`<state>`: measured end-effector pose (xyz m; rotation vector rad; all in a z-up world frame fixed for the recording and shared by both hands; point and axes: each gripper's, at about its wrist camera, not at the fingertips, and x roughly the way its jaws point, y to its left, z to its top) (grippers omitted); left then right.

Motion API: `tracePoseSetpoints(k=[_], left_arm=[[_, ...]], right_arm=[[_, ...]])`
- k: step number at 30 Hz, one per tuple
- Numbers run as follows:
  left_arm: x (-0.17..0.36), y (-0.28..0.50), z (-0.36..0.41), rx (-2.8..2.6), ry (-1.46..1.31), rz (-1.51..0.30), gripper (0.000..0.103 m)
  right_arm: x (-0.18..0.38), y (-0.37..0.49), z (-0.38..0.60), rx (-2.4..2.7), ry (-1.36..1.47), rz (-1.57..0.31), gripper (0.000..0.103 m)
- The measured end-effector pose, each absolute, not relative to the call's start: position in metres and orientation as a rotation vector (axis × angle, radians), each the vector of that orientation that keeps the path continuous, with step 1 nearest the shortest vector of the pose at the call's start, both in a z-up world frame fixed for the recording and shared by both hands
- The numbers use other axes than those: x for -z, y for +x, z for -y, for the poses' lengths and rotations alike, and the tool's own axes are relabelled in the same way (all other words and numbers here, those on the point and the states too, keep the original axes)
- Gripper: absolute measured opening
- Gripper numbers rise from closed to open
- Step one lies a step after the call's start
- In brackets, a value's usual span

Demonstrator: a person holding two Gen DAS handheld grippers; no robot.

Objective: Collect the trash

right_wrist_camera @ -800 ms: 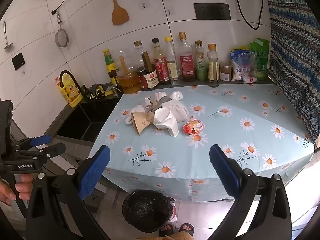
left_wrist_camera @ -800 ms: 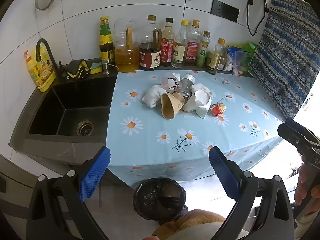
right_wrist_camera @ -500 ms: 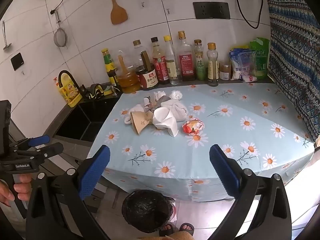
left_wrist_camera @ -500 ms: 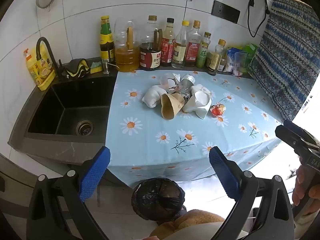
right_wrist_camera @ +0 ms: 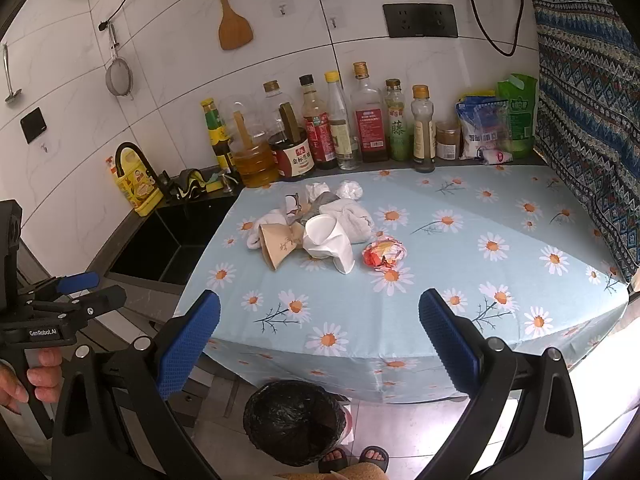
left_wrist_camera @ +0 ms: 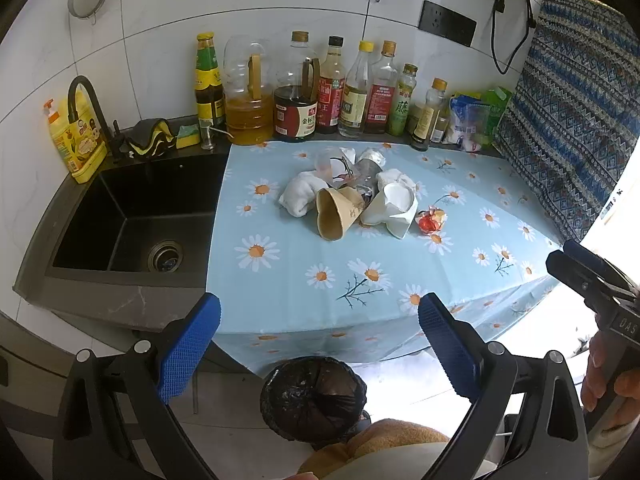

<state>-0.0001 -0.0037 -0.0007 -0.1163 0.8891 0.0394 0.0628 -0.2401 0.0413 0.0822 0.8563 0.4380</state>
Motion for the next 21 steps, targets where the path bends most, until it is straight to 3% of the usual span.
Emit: tracePoseSetpoints(k=[21], left_arm=[[-0.0034,0.0045,0.0020,-0.029,-0.122,-0.888,0.096]], right_arm=[[-0.0410,0.0648,0.2360,-0.433,0.079,-0.860,0.099]])
